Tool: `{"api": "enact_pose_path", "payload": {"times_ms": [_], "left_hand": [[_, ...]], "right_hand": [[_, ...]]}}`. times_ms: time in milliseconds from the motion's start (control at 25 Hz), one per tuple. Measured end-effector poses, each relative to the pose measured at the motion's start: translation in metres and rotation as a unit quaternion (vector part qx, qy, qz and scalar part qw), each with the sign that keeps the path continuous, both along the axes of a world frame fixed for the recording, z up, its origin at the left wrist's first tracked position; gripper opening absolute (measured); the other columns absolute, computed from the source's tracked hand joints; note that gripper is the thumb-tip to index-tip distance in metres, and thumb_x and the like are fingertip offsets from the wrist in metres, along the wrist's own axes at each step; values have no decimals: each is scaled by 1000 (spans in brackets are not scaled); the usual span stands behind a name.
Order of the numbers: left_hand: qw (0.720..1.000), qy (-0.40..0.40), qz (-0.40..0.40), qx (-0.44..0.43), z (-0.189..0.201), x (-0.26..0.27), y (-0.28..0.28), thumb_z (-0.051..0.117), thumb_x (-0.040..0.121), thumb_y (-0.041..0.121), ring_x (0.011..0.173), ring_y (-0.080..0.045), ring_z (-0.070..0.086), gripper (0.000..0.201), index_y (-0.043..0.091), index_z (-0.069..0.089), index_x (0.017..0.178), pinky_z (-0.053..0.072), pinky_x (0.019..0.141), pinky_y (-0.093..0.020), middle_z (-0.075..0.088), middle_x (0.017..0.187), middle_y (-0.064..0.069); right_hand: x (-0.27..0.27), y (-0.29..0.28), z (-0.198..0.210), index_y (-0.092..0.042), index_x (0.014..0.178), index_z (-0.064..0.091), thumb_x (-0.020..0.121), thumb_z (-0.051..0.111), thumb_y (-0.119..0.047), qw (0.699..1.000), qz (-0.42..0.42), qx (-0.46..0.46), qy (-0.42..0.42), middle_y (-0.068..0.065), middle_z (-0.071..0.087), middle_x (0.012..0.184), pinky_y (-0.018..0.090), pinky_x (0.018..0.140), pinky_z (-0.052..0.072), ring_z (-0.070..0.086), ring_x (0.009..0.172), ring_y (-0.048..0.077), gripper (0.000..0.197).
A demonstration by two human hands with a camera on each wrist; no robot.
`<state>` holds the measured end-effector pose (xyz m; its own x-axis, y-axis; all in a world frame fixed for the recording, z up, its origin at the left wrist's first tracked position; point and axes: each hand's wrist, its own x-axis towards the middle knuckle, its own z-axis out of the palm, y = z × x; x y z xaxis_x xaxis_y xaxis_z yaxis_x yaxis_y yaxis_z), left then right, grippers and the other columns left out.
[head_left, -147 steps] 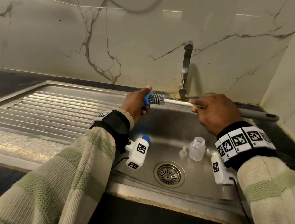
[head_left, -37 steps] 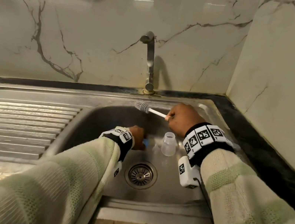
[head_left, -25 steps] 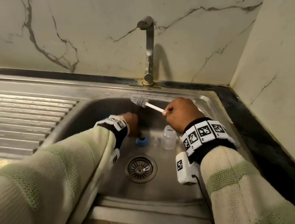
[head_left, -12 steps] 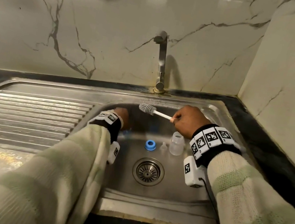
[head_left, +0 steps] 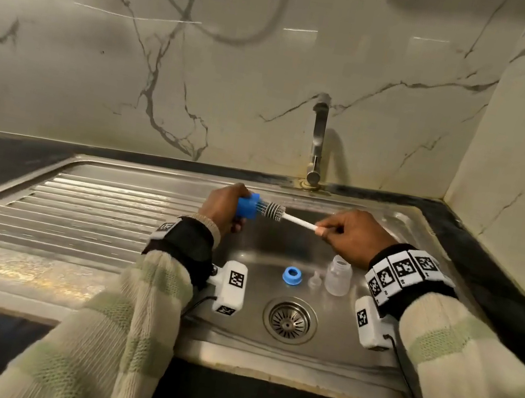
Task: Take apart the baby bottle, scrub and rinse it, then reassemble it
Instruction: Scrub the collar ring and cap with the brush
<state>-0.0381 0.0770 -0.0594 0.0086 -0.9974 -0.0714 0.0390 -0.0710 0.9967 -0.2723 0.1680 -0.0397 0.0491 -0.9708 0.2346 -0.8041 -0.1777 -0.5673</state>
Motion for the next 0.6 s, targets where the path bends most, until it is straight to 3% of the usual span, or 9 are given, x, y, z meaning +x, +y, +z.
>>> {"api": "enact_pose_path", "payload": {"times_ms": [160, 240, 360, 400, 520, 600], "left_hand": [[998, -22, -56, 13, -11, -15, -6, 49, 89, 23, 50, -18, 47, 29, 3, 60, 107, 34, 42, -21, 55, 79, -15], [998, 7, -55, 14, -11, -15, -10, 49, 91, 23, 48, -16, 44, 26, 5, 60, 104, 30, 41, -20, 55, 78, -12], [996, 21, -90, -19, -8, -8, -14, 53, 97, 28, 46, -12, 41, 18, 12, 59, 94, 28, 38, -18, 56, 75, -8], [994, 1, -103, -29, -9, -7, -15, 54, 98, 33, 47, -12, 41, 21, 13, 60, 94, 29, 38, -18, 57, 75, -8], [992, -70, -94, -40, -15, -9, -16, 52, 99, 49, 45, -10, 41, 38, 13, 64, 102, 31, 38, -19, 61, 73, -11], [994, -62, -75, -44, -15, -9, -16, 52, 97, 55, 45, -10, 41, 47, 11, 66, 108, 34, 40, -20, 61, 70, -11]], "right_hand": [[7, 0, 1, -22, 109, 74, 92, 63, -27, 1000, 11, -4, 25, -9, 70, 90, 25, 79, 47, 61, 81, 7, 21], [9, -1, -1, -23, 111, 74, 92, 63, -28, 999, 26, -6, 22, -8, 72, 91, 24, 78, 49, 64, 82, 10, 22], [-1, -5, 0, -23, 109, 74, 91, 66, -26, 999, 35, 40, -8, -9, 71, 77, 13, 60, 46, 60, 64, 2, 20], [-5, -5, 2, -24, 108, 74, 91, 65, -27, 998, 33, 58, 7, -8, 69, 73, 15, 56, 45, 58, 59, 2, 19], [-3, -5, 4, -25, 103, 75, 93, 61, -29, 995, -17, -4, 102, -2, 73, 86, 28, 71, 50, 63, 76, 14, 18], [11, -5, 0, -22, 104, 75, 94, 58, -28, 990, 1, -56, 128, 2, 73, 91, 28, 73, 47, 62, 80, 16, 20]]}}
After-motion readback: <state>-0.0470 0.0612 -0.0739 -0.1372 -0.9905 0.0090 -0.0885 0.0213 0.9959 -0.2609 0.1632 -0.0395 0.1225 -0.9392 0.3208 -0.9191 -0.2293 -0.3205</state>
